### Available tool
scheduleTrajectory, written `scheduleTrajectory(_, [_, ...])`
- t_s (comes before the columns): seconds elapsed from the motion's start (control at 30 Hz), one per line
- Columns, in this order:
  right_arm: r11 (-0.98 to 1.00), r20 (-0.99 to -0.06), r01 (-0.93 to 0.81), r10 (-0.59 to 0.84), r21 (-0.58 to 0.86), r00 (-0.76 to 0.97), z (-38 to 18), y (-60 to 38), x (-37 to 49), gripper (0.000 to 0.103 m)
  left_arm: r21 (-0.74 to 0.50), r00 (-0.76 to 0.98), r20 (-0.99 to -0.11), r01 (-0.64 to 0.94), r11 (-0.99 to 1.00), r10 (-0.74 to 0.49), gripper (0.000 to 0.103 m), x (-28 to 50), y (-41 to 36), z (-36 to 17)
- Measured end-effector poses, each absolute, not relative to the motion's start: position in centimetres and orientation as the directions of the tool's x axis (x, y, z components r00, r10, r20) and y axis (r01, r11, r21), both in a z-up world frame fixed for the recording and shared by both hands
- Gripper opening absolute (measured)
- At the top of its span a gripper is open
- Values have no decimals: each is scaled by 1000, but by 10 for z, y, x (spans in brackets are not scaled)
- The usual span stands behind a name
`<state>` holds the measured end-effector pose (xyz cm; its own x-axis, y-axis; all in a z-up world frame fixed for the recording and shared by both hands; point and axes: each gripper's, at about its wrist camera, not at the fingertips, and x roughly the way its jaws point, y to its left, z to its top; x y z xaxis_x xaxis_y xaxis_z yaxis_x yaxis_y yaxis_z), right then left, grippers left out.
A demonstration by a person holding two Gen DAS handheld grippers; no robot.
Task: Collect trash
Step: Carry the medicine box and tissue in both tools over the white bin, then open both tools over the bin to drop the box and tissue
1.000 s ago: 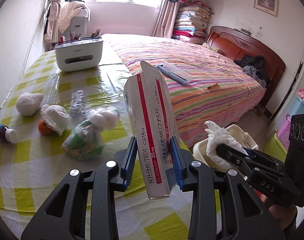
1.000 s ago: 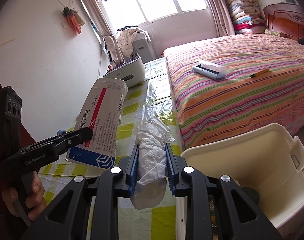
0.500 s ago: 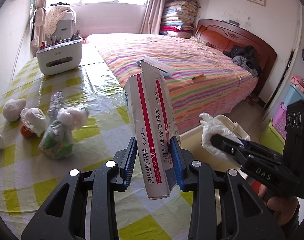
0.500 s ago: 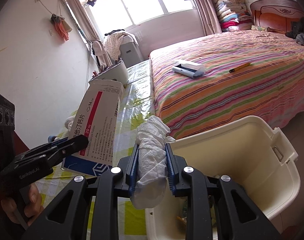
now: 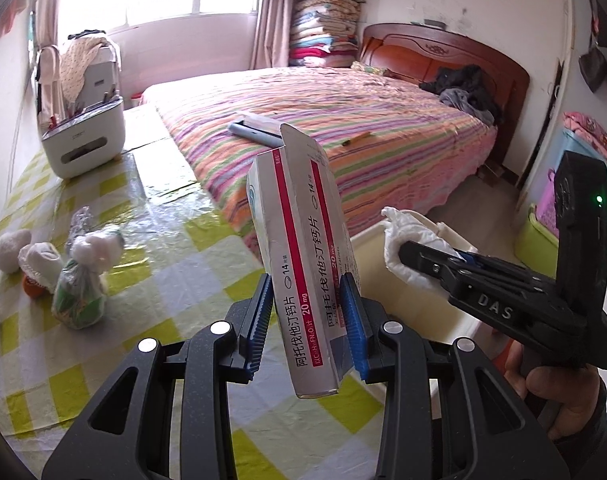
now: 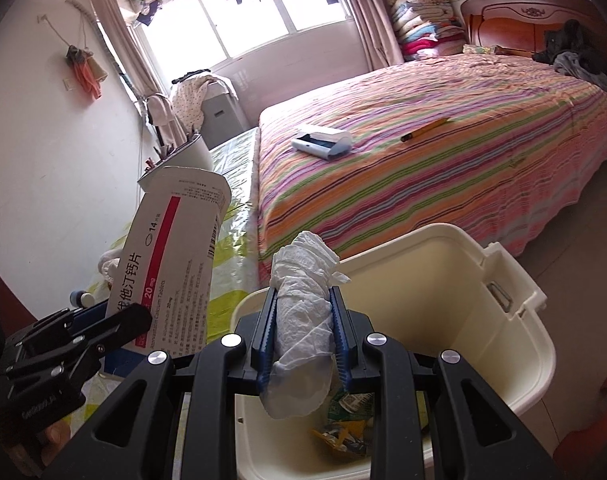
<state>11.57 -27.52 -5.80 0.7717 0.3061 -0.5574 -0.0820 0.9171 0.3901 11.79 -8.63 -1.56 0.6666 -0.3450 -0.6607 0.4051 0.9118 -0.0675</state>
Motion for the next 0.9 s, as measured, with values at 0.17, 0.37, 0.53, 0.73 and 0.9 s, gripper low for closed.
scheduleTrajectory(0.17, [919,-554,-57,283,390,783,-59,-285,112,26,-59,660,-663,424,904,-353,34,115,-104,-18])
scheduleTrajectory(0.37, [916,-544,-43,274,399,793,-60,-295,110,27,-38,646,-677,448,893,-353,31,114,-121,-25])
scheduleTrajectory(0.53, [912,-535,-43,278,409,798,-59,-302,109,27,-27,641,-684,454,891,-348,30,114,-128,-29])
scheduleTrajectory(0.73, [906,-523,-44,282,421,804,-58,-304,106,27,-11,653,-675,455,890,-342,31,118,-135,-26])
scheduleTrajectory(0.9, [900,-519,-35,282,435,807,-58,-308,105,30,-17,647,-682,452,892,-341,31,123,-139,-28])
